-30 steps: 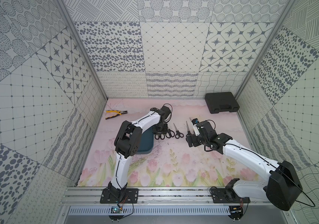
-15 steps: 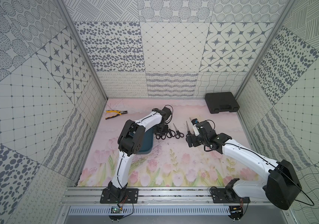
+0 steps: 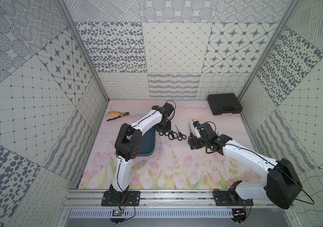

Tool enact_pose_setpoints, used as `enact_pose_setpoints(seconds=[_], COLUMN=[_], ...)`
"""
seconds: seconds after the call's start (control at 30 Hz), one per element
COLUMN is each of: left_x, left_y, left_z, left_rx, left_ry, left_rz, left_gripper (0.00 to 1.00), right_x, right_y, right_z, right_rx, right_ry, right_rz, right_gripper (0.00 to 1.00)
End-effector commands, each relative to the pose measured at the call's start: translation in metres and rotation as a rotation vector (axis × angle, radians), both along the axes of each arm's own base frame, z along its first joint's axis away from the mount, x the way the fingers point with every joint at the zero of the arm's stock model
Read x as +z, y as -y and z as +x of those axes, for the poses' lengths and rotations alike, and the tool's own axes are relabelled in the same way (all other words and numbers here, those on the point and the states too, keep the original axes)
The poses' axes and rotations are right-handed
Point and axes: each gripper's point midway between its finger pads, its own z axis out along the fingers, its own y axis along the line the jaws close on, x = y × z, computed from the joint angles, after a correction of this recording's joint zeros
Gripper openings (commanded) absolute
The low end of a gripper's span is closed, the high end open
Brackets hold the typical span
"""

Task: Put the scissors into the storage box
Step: Pick up the scissors from the center of the board.

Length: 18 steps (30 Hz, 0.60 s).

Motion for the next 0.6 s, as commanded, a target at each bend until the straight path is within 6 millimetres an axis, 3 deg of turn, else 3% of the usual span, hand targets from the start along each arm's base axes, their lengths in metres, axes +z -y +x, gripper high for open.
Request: enact_pose_setpoints(seconds=[0.0, 0.07, 0.13, 0.3, 0.4, 0.57], left_x=[0.065, 0.08, 0.08, 0.05, 0.027, -0.004], left_y=[-0.01, -0.027, -0.054, -0.115, -0.126, -0.124], left_z=[-0.015, -0.032, -0.054, -0.113, -0.127, -0.121], left_rx=[-0.028, -0.022, 0.001, 0.07, 0.08, 0.067], left_ry=[0.088, 0.107, 0.089, -0.037, -0.069, -0.125], left_rz=[-0.015, 0.018, 0.057, 0.08, 0.036, 0.018], left_gripper=[0.0, 0.0, 0.0, 0.0, 0.0, 0.0], right_x=[0.013, 0.014, 0.015, 0.013, 0.006, 0.005], right_y=[-0.007, -0.014, -0.02, -0.031, -0.035, -0.048], right_z=[0.012, 0.008, 0.005, 0.004, 0.007, 0.01], right_rx=[-0.006, 0.032, 0.062, 0.102, 0.103, 0.12], right_ry=[0.046, 0.04, 0.048, 0.048, 0.03, 0.02], right_rz=[0.033, 0.038, 0.035, 0.044, 0.036, 0.039], right_gripper=[0.96, 0.95, 0.95, 0.95, 0.95, 0.94])
